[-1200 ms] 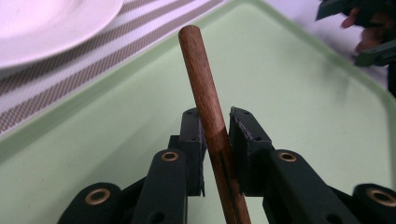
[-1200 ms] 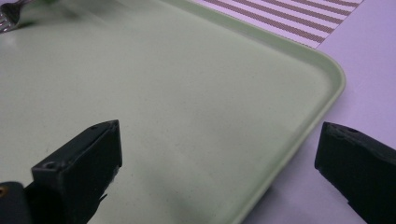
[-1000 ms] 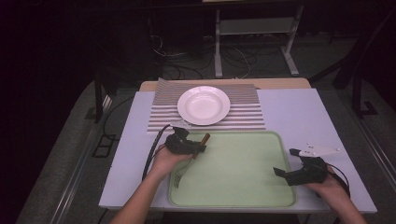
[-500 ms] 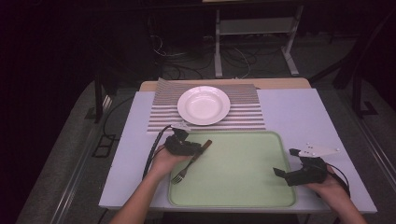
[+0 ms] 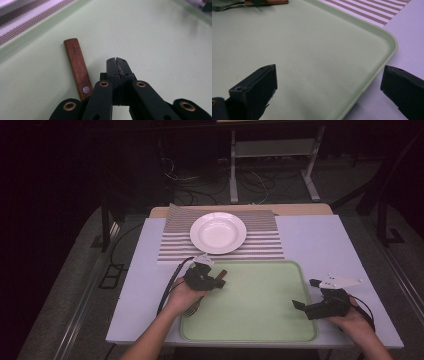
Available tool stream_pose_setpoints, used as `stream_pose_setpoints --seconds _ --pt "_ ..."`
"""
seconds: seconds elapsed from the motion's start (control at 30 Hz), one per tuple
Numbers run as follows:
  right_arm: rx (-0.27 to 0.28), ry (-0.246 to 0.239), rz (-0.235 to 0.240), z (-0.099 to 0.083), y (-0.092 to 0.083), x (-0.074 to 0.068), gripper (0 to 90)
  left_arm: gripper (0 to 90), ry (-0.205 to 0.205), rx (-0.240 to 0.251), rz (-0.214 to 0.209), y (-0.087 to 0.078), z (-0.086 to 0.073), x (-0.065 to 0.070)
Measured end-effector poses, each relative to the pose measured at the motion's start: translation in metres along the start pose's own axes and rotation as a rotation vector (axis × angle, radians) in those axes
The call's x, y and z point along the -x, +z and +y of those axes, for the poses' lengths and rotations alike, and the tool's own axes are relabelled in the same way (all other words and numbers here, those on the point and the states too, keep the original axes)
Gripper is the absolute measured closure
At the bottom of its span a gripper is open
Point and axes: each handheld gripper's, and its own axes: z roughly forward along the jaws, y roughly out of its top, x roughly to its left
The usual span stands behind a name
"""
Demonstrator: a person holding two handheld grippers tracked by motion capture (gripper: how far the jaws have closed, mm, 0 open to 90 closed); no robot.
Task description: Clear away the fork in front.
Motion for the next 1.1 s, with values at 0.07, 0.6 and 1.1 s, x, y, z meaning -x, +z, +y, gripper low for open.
stream_pose_setpoints --seconds 0.07,0.6,1.1 --pt "-0.002 -0.003 -0.001 0.000 0.000 0.000 0.9 89.2 0.007 -0.016 0.013 0.002 -0.001 -0.001" --pt "-0.003 -0.006 -0.005 0.001 0.001 0.000 0.9 89.3 -0.013 -0.033 0.098 -0.010 -0.008 -0.016" --pt "-0.002 -0.011 -0.008 0.001 0.000 -0.001 0.9 89.2 -0.078 -0.015 0.157 -0.032 -0.022 -0.036"
